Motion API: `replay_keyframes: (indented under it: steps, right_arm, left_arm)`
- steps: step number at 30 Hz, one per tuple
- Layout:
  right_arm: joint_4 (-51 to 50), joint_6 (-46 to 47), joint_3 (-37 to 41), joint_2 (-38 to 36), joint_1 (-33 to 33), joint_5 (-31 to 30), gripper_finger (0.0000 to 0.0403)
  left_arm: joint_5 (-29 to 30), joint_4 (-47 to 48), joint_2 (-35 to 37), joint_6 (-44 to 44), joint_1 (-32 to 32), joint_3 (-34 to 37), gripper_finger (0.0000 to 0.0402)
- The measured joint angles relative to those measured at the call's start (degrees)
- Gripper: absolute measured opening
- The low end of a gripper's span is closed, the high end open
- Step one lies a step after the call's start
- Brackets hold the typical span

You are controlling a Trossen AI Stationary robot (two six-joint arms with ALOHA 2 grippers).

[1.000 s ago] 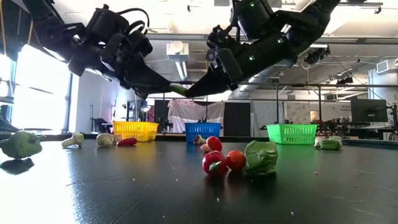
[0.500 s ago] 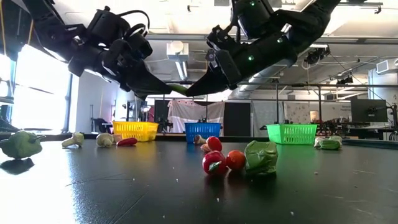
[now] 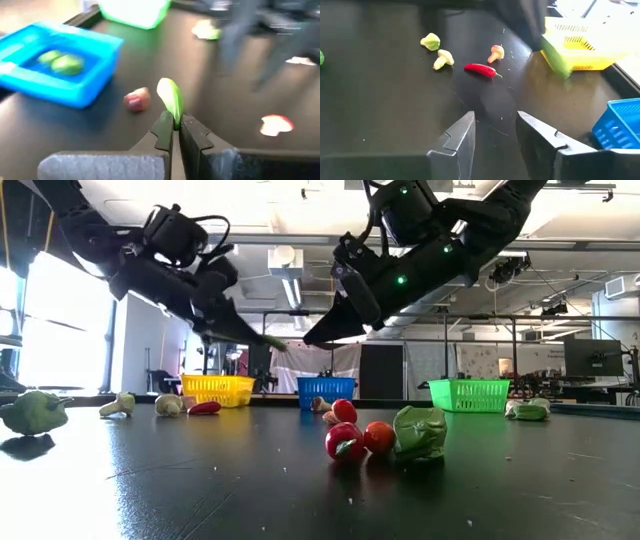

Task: Sort produce into baskets
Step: Put the green chili pepper into the yellow bin

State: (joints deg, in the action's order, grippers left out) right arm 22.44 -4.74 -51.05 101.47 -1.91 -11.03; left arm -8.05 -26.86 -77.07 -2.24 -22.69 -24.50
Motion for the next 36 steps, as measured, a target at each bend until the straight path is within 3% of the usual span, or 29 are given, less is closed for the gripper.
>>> replay_keyframes:
  steps: [3,8,11,23,36]
  right_arm:
    - [-0.46,0.2,0.0,0.0,0.01,0.02,0.0133]
    - [-0.53,1.32,0.0,0.0,0.0,0.02,0.0133]
    - [-0.53,1.31,0.0,0.0,0.0,0.0,0.0133]
    - [-0.68,3.26,0.0,0.0,-0.46,-0.61,0.0134]
    - [-0.79,3.44,0.0,0.0,-0.46,-0.61,0.0134]
  left_arm:
    - [4.99,2.73,1.99,-1.0,-3.06,0.01,0.0003]
    - [18.06,7.54,5.09,-3.37,-7.51,0.01,0.0003]
    - [22.2,8.88,5.47,-5.36,-9.83,-0.01,0.0003]
    - [22.16,13.05,2.51,-7.66,-15.69,-0.01,0.0007]
    - [22.14,12.8,2.44,-5.04,-15.65,-0.01,0.0089]
